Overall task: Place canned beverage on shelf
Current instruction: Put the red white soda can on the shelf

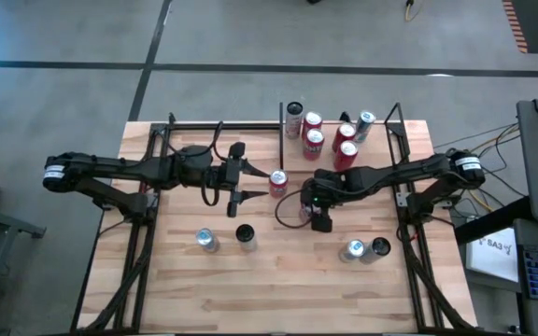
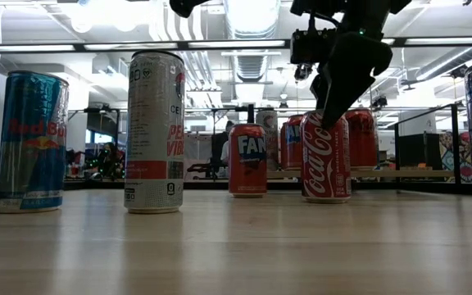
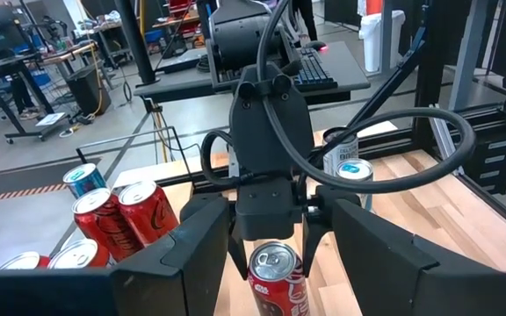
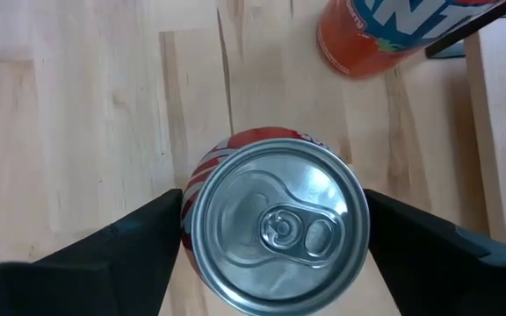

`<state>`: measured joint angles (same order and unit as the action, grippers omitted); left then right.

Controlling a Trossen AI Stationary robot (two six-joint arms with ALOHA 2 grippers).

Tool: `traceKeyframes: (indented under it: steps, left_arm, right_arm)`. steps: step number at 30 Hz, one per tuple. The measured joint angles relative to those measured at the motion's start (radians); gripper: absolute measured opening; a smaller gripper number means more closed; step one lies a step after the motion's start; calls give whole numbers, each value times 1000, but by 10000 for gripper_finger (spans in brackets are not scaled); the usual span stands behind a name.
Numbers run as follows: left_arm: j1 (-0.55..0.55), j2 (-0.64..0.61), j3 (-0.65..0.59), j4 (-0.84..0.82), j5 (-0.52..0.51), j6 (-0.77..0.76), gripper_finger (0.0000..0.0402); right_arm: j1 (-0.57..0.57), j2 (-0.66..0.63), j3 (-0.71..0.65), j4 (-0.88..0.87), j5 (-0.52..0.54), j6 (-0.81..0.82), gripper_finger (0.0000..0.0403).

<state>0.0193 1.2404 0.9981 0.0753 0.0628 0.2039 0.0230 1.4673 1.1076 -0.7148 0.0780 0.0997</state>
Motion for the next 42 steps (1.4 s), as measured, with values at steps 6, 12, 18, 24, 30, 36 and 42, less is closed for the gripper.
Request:
traceKeyframes:
  steps: [6,12,18,24,30,36,42]
  left_arm:
    - [0,0,0,0,0,0,190]
    - [-1,0,0,-1,0,0,190]
    - [-1,0,0,1,0,0,190]
    - [0,23,0,72,-2,19,190]
    - [6,90,0,164,-2,54,190]
    - [19,151,18,232,-2,74,190]
    - [28,179,51,229,-2,87,190]
  right_arm:
    - [-4,-1,0,-2,-3,4,283]
    - [-4,-2,8,-14,-5,11,280]
    - [-10,-22,96,-88,-16,-3,280]
    - [-33,-34,225,-230,-7,-34,282]
    - [-64,-51,361,-359,-10,-75,283]
    - [-116,-88,451,-475,-8,-109,284]
    - [-194,-175,442,-530,-7,-110,285]
